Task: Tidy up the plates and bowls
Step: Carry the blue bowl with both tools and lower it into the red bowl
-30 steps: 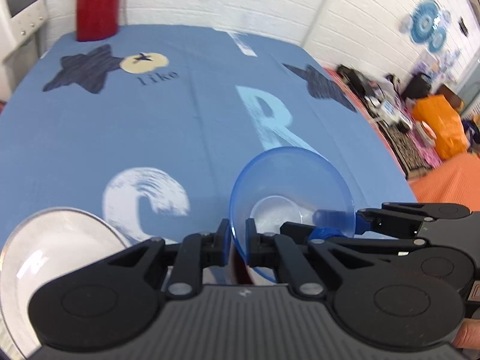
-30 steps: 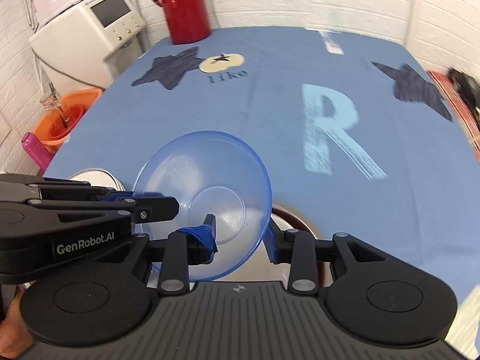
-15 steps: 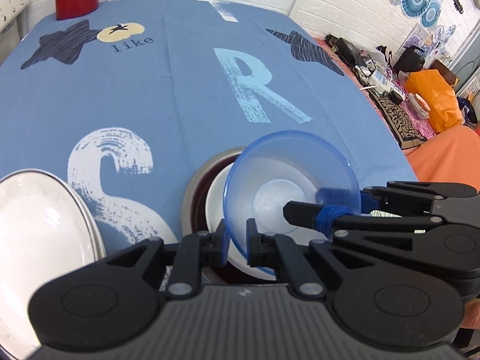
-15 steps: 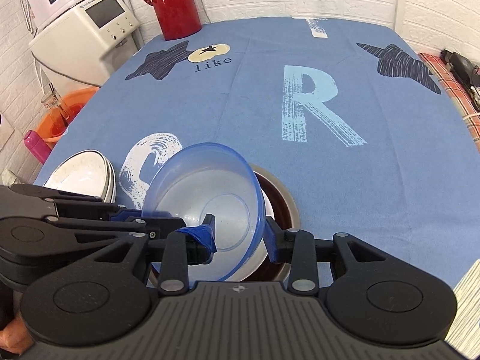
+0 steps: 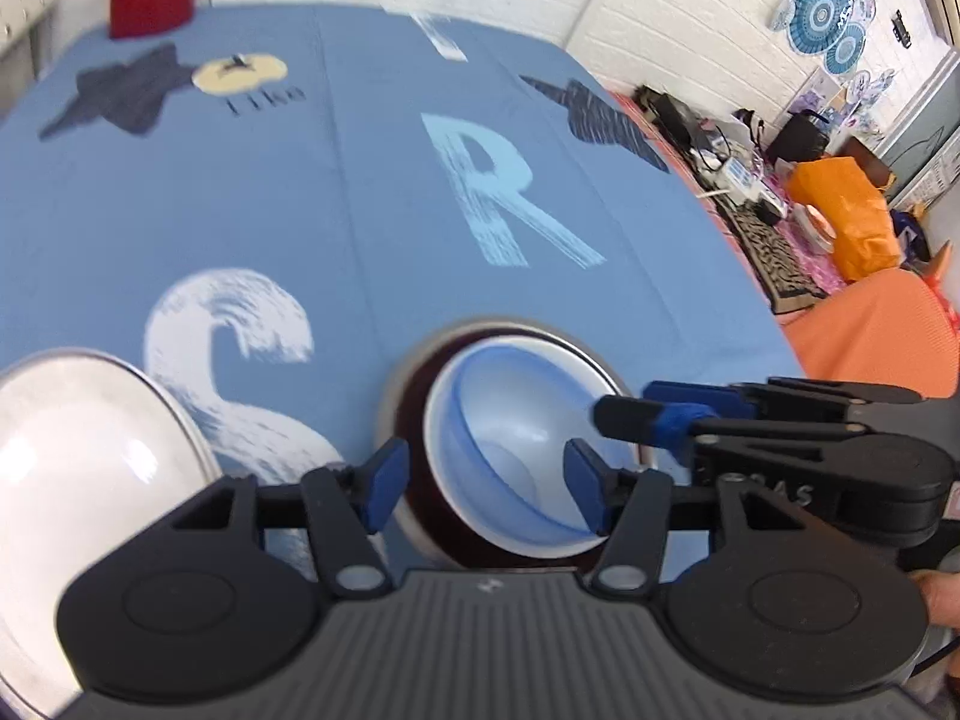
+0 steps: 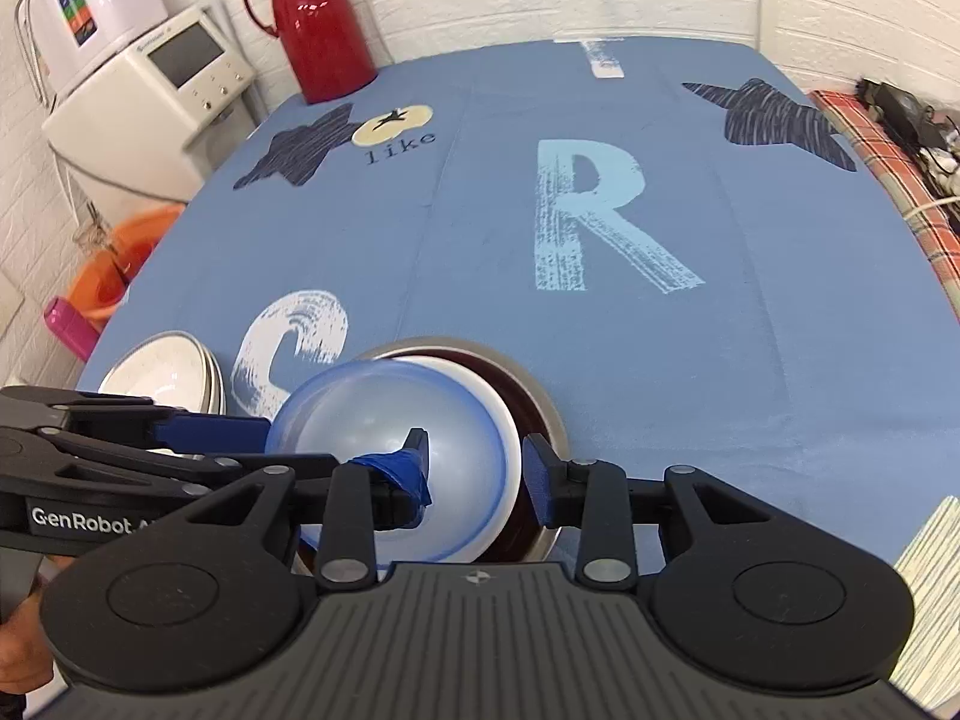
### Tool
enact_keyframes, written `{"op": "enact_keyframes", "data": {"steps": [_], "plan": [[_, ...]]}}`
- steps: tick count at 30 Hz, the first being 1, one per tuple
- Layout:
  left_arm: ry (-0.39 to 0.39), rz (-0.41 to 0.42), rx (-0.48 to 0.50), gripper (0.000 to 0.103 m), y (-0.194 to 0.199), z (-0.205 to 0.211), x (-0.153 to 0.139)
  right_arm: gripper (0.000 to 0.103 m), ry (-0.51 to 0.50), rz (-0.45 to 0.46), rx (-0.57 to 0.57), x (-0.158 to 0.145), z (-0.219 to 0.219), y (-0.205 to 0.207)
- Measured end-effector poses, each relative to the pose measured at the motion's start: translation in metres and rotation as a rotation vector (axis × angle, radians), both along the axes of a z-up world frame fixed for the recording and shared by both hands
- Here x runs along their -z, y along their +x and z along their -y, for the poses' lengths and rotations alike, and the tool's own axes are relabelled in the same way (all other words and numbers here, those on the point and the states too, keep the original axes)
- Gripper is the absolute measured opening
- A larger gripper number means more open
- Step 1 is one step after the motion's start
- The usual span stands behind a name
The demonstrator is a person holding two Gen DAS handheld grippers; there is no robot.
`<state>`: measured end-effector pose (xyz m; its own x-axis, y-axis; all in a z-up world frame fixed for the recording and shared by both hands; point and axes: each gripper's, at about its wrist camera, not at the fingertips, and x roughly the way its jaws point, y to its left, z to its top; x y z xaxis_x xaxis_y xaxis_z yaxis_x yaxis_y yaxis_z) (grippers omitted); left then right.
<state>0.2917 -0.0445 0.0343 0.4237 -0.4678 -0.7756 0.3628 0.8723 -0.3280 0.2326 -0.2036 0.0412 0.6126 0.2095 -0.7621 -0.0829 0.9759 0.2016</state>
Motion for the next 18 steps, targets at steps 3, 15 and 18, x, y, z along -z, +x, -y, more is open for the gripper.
{"op": "enact_keyframes", "data": {"steps": [3, 15, 18], "plan": [[-0.023, -0.023, -0.011, 0.058, 0.003, -0.009, 0.001, 0.018, 0.017, 0.011, 0.011, 0.0, 0.002, -0.002], [-0.051, 0.048, -0.062, 0.058, -0.01, -0.028, -0.008, 0.019, 0.097, 0.103, 0.02, -0.006, 0.003, -0.024], [-0.08, 0.085, -0.085, 0.059, -0.018, -0.033, -0.018, 0.02, 0.158, 0.129, 0.031, -0.008, 0.005, -0.03]]}}
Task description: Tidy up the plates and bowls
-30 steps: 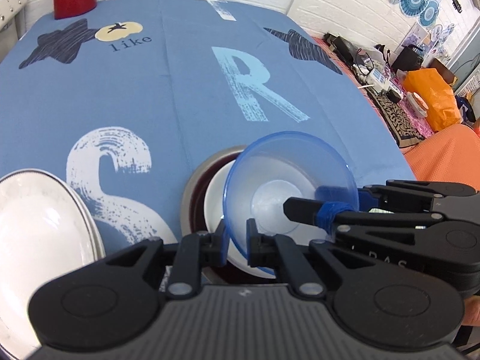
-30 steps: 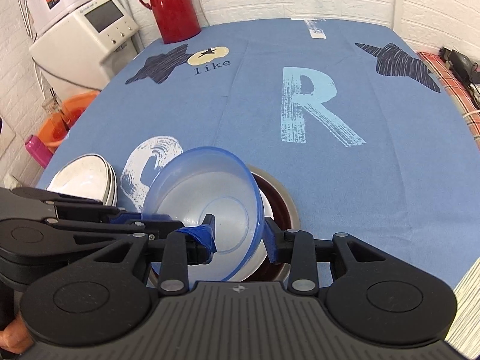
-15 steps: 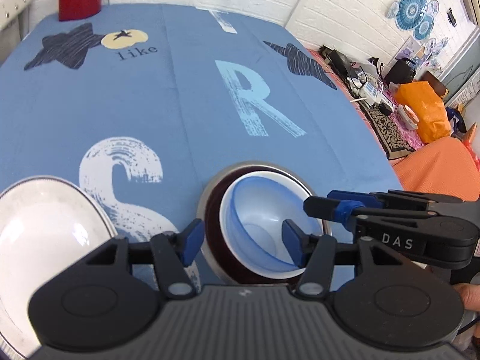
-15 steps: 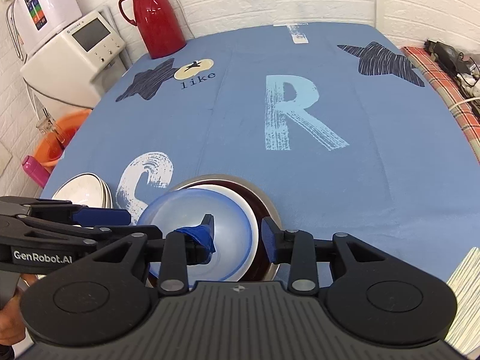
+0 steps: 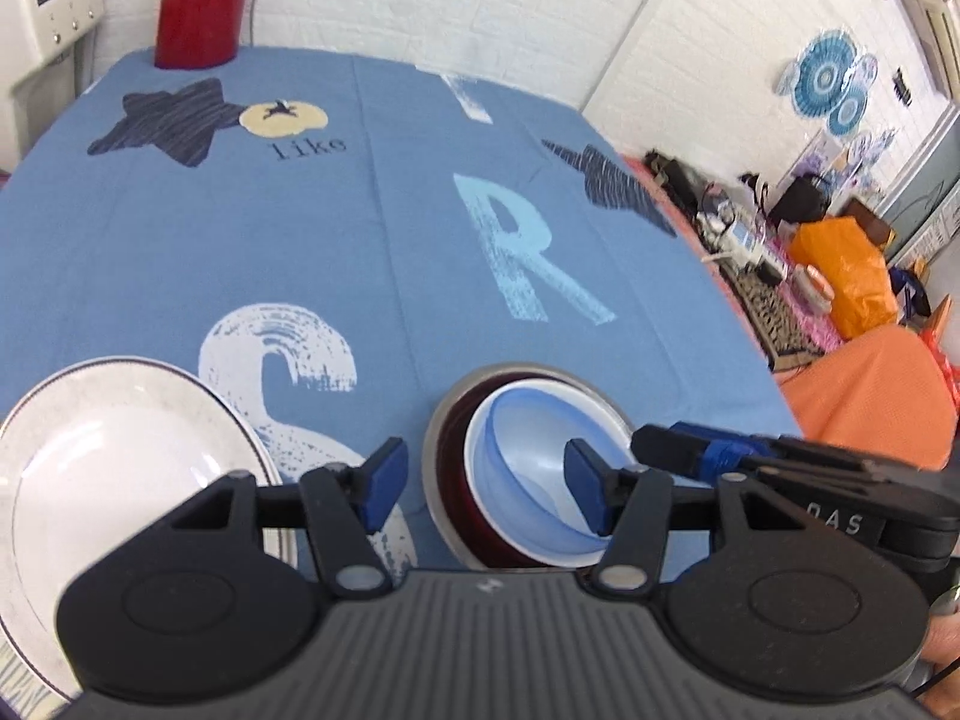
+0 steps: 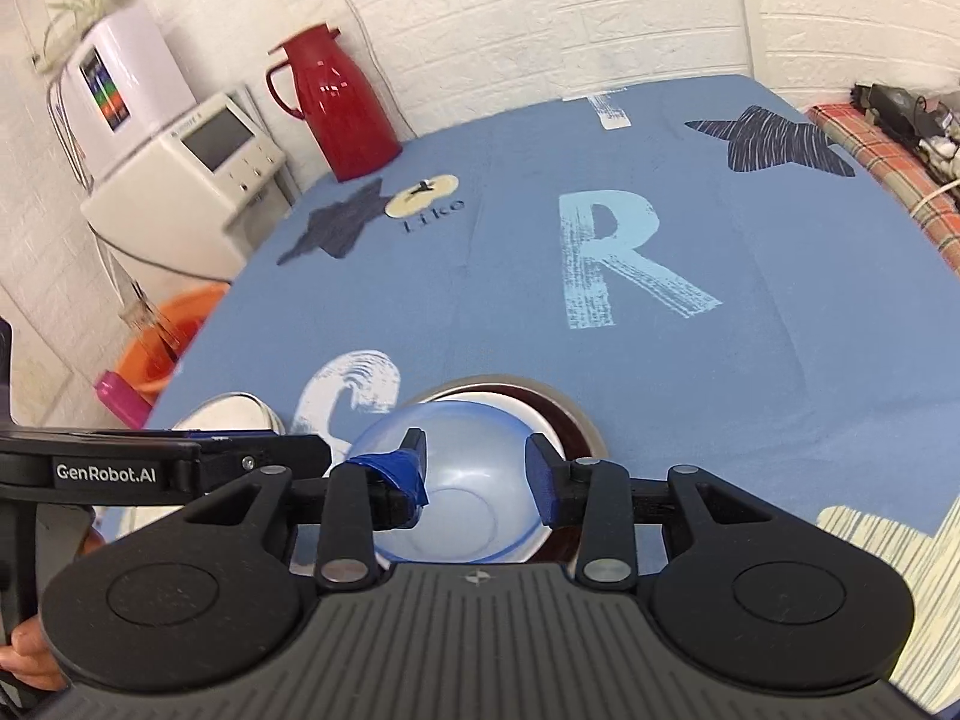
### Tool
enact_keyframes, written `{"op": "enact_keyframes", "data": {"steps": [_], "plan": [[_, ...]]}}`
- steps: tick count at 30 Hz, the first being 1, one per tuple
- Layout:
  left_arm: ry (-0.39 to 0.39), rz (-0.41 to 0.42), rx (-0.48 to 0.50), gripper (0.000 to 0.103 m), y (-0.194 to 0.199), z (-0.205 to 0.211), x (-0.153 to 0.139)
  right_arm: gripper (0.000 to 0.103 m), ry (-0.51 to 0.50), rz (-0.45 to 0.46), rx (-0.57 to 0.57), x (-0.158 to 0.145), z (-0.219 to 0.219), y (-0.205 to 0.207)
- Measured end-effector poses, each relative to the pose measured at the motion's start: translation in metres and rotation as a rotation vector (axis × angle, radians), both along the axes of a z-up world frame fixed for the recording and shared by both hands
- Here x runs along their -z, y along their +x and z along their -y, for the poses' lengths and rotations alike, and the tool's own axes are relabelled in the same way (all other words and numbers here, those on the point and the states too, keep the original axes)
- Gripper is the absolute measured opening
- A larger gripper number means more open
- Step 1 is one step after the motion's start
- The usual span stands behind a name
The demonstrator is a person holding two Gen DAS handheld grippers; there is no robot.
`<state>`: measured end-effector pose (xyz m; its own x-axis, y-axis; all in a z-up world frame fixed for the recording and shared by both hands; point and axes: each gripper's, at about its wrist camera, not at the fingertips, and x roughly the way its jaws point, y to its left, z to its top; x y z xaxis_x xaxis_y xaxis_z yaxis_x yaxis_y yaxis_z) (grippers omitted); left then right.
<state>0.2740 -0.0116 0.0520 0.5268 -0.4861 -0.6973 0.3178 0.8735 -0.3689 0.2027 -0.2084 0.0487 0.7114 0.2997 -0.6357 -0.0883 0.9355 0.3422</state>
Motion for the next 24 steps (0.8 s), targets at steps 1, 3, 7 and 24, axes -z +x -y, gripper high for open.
{"op": "enact_keyframes", "data": {"steps": [1, 3, 7, 24], "plan": [[-0.004, 0.015, -0.012, 0.059, -0.004, -0.001, -0.002, 0.02, 0.015, 0.008, 0.007, 0.001, -0.001, -0.003], [0.003, 0.052, -0.037, 0.06, -0.014, -0.002, -0.005, 0.021, 0.022, 0.027, 0.001, 0.003, -0.005, -0.008], [0.051, 0.121, -0.094, 0.06, -0.034, -0.004, -0.004, 0.022, 0.031, 0.064, 0.005, 0.009, -0.016, -0.019], [0.107, 0.187, -0.17, 0.062, -0.076, -0.018, 0.003, 0.024, 0.093, 0.145, 0.192, 0.029, -0.021, -0.081]]}}
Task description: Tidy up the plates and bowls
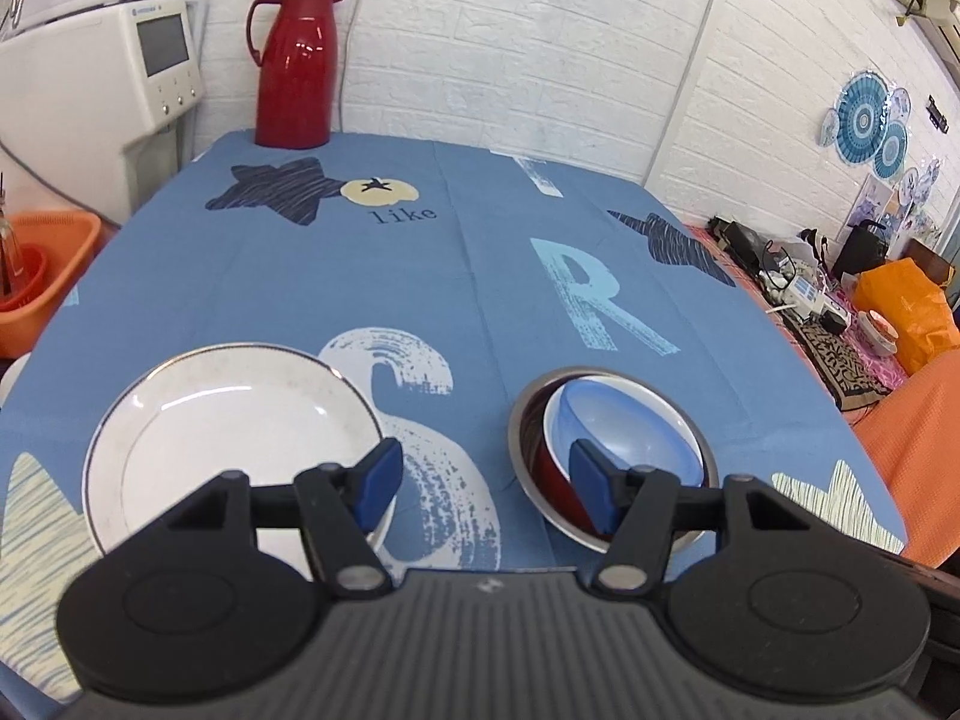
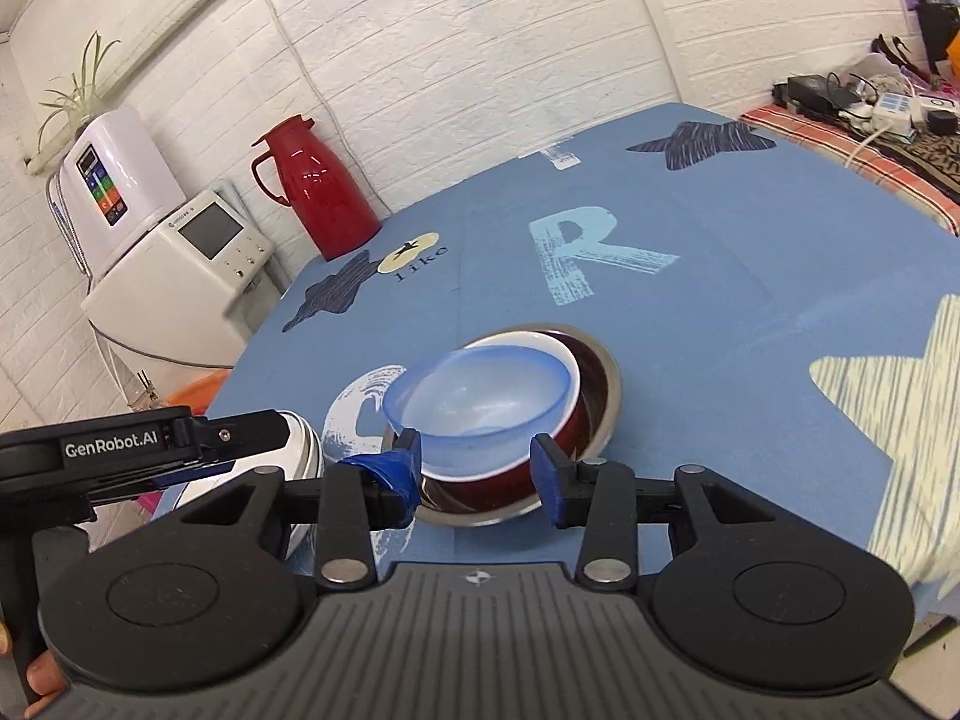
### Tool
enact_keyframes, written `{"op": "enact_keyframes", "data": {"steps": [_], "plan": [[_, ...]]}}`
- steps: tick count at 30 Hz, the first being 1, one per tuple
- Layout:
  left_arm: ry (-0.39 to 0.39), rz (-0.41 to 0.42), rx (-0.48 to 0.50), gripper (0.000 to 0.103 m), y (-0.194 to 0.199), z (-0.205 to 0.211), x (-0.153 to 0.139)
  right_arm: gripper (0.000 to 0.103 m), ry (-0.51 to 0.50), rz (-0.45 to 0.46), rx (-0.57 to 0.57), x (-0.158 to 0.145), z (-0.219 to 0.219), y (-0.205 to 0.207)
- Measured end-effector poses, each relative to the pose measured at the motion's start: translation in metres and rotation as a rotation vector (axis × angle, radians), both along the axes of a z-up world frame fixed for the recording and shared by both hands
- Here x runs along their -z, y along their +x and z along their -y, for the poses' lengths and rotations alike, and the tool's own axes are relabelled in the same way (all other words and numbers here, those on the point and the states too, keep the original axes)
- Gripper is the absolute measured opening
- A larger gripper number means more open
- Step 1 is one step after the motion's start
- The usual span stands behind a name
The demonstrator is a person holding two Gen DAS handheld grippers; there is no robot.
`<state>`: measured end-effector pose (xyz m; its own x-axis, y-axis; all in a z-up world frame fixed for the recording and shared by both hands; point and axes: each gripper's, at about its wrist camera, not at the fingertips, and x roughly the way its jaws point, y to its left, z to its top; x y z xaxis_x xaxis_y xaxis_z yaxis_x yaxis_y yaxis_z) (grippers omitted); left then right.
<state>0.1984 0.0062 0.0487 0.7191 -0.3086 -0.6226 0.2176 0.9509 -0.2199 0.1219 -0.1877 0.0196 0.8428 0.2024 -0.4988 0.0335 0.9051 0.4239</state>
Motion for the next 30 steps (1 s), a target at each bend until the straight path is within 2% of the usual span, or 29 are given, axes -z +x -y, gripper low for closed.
{"op": "enact_keyframes", "data": {"steps": [8, 15, 18, 20, 24, 27, 30], "plan": [[0.024, 0.001, 0.01, 0.062, -0.001, 0.007, 0.001, 0.025, 0.031, 0.003, 0.017, 0.003, 0.003, -0.007], [0.046, -0.018, 0.008, 0.063, 0.024, 0.013, -0.001, 0.026, -0.001, 0.004, 0.061, -0.002, 0.011, 0.007], [0.051, -0.03, 0.048, 0.063, 0.042, 0.01, -0.007, 0.026, 0.005, -0.007, 0.105, -0.002, 0.019, 0.011], [0.042, -0.075, 0.126, 0.063, 0.063, 0.006, -0.01, 0.026, 0.006, -0.017, 0.107, -0.001, 0.024, 0.013], [0.066, -0.246, 0.276, 0.063, 0.108, 0.005, -0.001, 0.027, -0.014, -0.059, 0.126, 0.006, 0.032, 0.017], [0.119, -0.345, 0.352, 0.063, 0.13, 0.014, 0.013, 0.027, 0.016, -0.078, 0.13, 0.01, 0.039, 0.021], [0.183, -0.386, 0.389, 0.063, 0.143, 0.024, 0.027, 0.027, 0.016, -0.105, 0.14, 0.011, 0.044, 0.026]]}}
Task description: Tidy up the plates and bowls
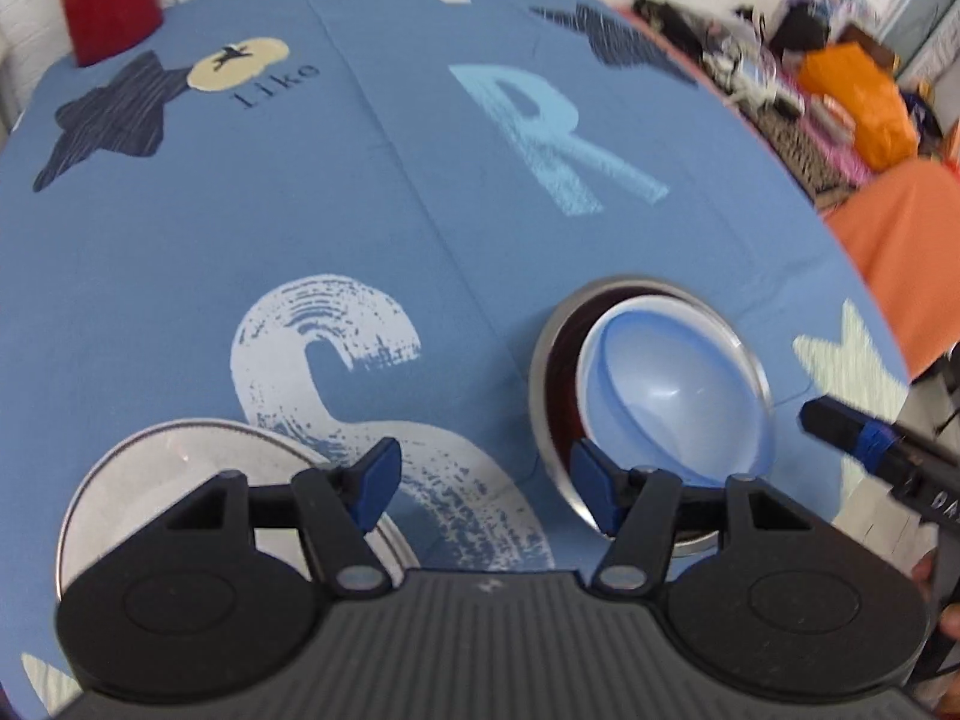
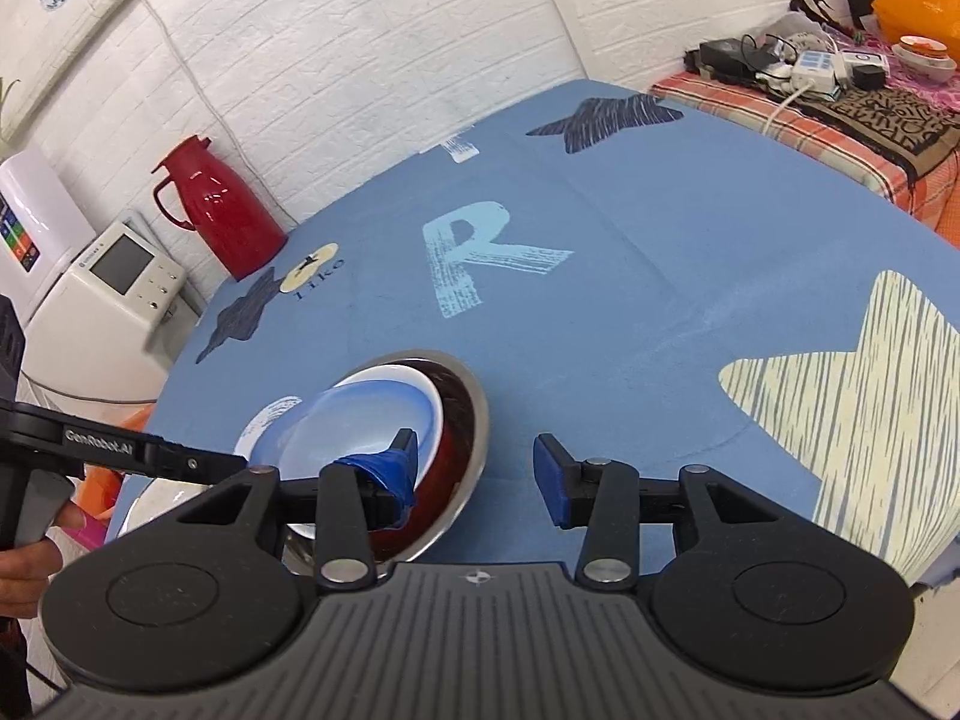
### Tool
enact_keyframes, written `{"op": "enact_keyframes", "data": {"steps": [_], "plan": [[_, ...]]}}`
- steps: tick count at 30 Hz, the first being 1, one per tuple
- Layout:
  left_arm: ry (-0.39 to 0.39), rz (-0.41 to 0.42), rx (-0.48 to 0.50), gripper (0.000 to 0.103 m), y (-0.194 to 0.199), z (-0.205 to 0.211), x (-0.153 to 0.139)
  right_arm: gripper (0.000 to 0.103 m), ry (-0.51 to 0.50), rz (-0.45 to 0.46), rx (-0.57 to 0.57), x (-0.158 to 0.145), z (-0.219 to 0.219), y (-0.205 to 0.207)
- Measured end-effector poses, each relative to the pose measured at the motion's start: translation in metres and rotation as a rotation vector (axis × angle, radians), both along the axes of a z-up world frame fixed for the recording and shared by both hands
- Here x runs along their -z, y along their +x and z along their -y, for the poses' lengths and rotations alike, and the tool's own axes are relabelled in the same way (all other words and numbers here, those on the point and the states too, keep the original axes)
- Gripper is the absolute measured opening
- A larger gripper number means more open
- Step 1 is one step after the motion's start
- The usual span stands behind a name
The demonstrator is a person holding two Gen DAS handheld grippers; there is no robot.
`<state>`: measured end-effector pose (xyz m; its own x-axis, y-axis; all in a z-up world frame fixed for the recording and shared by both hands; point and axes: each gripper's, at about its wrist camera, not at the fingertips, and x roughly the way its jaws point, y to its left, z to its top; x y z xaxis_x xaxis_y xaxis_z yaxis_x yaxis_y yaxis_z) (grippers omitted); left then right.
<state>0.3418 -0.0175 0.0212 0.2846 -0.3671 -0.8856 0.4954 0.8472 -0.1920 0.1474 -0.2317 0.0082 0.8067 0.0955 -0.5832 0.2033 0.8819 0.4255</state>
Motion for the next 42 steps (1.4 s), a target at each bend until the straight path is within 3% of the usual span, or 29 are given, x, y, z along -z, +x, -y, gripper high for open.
{"op": "enact_keyframes", "data": {"steps": [13, 23, 28, 33, 37, 40, 42], "plan": [[0.018, -0.044, 0.04, 0.067, 0.016, 0.015, 0.028, 0.029, -0.067, -0.128, -0.058, 0.012, 0.001, 0.03], [0.0, -0.049, 0.03, 0.069, 0.017, 0.011, 0.031, 0.03, -0.023, -0.16, -0.074, 0.016, 0.006, 0.036], [-0.006, -0.056, 0.03, 0.07, 0.018, 0.01, 0.031, 0.033, 0.063, -0.199, -0.048, 0.023, 0.014, 0.047], [-0.003, -0.063, 0.025, 0.07, 0.021, 0.01, 0.032, 0.042, 0.108, -0.301, -0.09, 0.023, 0.027, 0.065], [0.001, -0.062, 0.021, 0.071, 0.021, 0.011, 0.032, 0.052, 0.007, -0.388, -0.164, 0.017, 0.023, 0.082], [-0.006, -0.046, 0.004, 0.071, 0.02, 0.01, 0.032, 0.057, -0.088, -0.361, -0.208, 0.017, 0.017, 0.084], [-0.016, -0.042, 0.004, 0.071, 0.018, 0.009, 0.032, 0.067, -0.111, -0.326, -0.217, 0.021, 0.021, 0.08]]}}
